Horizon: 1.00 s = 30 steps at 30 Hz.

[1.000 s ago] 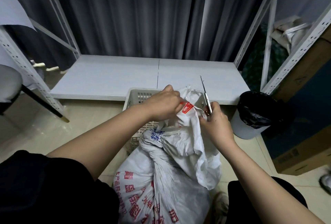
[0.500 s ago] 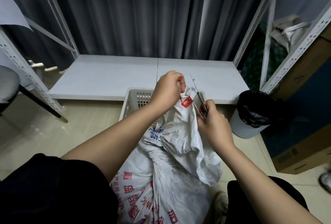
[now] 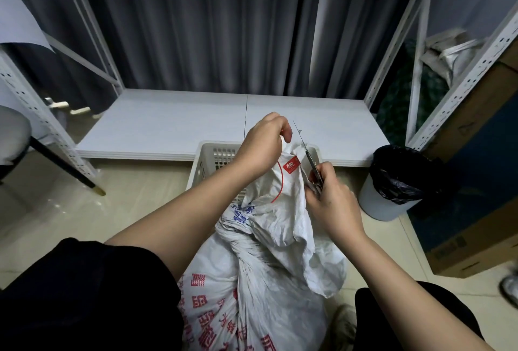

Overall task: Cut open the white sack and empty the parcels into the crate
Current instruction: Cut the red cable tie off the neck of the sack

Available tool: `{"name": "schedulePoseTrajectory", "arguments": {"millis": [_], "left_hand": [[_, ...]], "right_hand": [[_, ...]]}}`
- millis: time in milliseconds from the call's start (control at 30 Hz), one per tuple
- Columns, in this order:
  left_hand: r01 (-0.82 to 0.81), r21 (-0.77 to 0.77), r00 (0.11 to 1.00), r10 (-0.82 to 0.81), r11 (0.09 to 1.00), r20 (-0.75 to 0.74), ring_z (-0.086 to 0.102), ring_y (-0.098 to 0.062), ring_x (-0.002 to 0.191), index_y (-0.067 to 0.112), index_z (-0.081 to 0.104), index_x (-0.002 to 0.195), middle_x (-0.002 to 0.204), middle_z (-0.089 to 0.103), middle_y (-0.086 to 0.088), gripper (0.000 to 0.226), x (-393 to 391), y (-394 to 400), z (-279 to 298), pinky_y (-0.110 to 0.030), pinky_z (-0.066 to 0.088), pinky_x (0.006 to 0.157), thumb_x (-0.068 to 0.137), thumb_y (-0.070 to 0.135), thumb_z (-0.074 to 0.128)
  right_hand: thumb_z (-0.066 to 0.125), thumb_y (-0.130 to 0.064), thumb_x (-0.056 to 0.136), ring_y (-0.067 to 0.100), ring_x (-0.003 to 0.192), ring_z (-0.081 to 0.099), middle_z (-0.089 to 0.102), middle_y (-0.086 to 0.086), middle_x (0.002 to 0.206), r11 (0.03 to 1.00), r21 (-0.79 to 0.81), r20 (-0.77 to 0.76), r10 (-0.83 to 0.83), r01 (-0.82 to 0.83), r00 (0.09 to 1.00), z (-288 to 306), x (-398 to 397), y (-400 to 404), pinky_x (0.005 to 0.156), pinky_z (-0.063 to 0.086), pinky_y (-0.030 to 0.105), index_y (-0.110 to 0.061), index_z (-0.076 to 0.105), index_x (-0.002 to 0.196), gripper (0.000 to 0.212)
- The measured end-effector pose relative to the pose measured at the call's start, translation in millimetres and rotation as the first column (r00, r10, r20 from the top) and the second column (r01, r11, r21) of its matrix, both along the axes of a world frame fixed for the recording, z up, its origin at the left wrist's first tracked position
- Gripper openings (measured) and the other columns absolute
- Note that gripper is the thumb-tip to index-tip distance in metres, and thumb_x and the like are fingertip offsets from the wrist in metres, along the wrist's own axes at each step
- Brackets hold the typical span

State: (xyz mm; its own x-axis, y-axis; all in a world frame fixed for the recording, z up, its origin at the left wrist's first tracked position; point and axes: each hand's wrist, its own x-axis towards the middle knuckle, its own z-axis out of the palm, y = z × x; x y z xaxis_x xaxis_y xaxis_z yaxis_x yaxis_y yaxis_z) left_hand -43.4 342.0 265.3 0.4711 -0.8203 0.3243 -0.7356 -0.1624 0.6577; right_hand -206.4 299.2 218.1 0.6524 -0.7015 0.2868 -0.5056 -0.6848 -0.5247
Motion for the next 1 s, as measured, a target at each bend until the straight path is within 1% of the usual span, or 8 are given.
{"name": "schedulePoseTrajectory", "arguments": {"millis": [167,367,533,600,667,767,867,1000], "left_hand": [[-0.037,0.057,0.999,0.038,0.998,-0.016,0.065,-0.022,0.078,0.013,0.058,0.076,0.081,0.068,-0.003,0.028,-6.2,-3.3,-1.0,-0.037,0.05,0.078,0.078,-0.006,0.037],[-0.229,0.192,0.973,0.222,0.954,0.054,0.059,-0.034,0.096,0.009,0.051,0.111,0.107,0.066,-0.013,0.022,-6.0,1.2,-6.1,-0.033,0.036,0.071,0.095,0.011,0.036],[-0.27,0.376,0.962,0.234,0.886,0.142,0.059,-0.038,0.103,0.005,0.047,0.117,0.114,0.064,-0.019,0.034,-4.9,8.9,-13.7,-0.037,0.039,0.074,0.1,0.032,0.035],[-0.291,0.435,0.956,0.251,0.852,0.149,0.058,-0.037,0.101,0.006,0.055,0.11,0.113,0.064,-0.02,0.044,-1.0,12.2,-13.2,-0.035,0.039,0.074,0.097,0.044,0.036],[-0.259,0.507,0.965,0.237,0.823,0.108,0.055,-0.032,0.087,0.011,0.058,0.083,0.103,0.065,-0.019,0.05,4.2,14.1,-11.6,-0.032,0.037,0.069,0.093,0.055,0.036],[-0.078,0.564,0.972,0.189,0.822,-0.141,0.052,-0.021,0.069,0.017,0.053,0.065,0.075,0.059,-0.006,0.05,6.2,16.9,-13.0,-0.029,0.034,0.059,0.087,0.061,0.043],[0.021,0.463,0.935,0.147,0.886,-0.323,0.052,-0.019,0.064,0.019,0.055,0.061,0.063,0.056,0.0,0.035,5.6,18.4,-19.7,-0.028,0.034,0.06,0.079,0.048,0.058],[-0.045,0.449,0.985,0.115,0.892,-0.128,0.054,-0.022,0.07,0.018,0.055,0.062,0.065,0.057,0.0,0.031,1.7,16.7,-18.9,-0.029,0.035,0.059,0.086,0.038,0.052]], "right_hand": [[0.056,-0.023,0.09,0.04,0.079,0.059,0.065,0.012,0.081,1.0,-0.013,-0.015,0.019,-0.019,1.0,0.9,-0.3,0.6,0.057,0.038,0.039,-0.014,0.042,0.103,0.021],[0.056,-0.025,0.091,0.04,0.08,0.06,0.065,0.013,0.082,0.999,-0.051,-0.03,0.004,-0.005,1.0,-0.7,1.0,0.8,0.056,0.032,0.037,-0.011,0.043,0.105,0.024],[0.057,-0.025,0.091,0.04,0.08,0.061,0.066,0.014,0.083,0.996,-0.086,-0.046,-0.008,0.004,0.999,-4.3,4.1,2.1,0.055,0.029,0.036,-0.01,0.044,0.107,0.026],[0.057,-0.022,0.09,0.04,0.079,0.061,0.065,0.015,0.081,0.997,-0.069,-0.035,-0.02,0.018,0.999,-6.1,4.4,0.9,0.055,0.03,0.036,-0.01,0.044,0.107,0.024],[0.055,-0.021,0.09,0.04,0.079,0.061,0.065,0.014,0.082,0.999,-0.04,-0.029,-0.036,0.035,0.999,-6.7,4.0,-1.1,0.055,0.033,0.037,-0.011,0.042,0.106,0.023],[0.054,-0.024,0.091,0.04,0.079,0.061,0.066,0.015,0.083,0.999,-0.035,-0.044,-0.031,0.03,0.999,-7.0,3.2,-1.5,0.056,0.036,0.038,-0.011,0.042,0.107,0.024],[0.053,-0.026,0.093,0.041,0.08,0.061,0.066,0.015,0.084,0.998,-0.06,-0.068,-0.01,0.006,0.998,-7.0,2.7,0.2,0.056,0.034,0.038,-0.011,0.042,0.109,0.025],[0.054,-0.024,0.092,0.041,0.079,0.061,0.067,0.016,0.082,0.995,-0.101,-0.085,0.01,-0.018,0.996,-6.1,3.0,1.4,0.055,0.03,0.036,-0.011,0.043,0.106,0.023]]}}
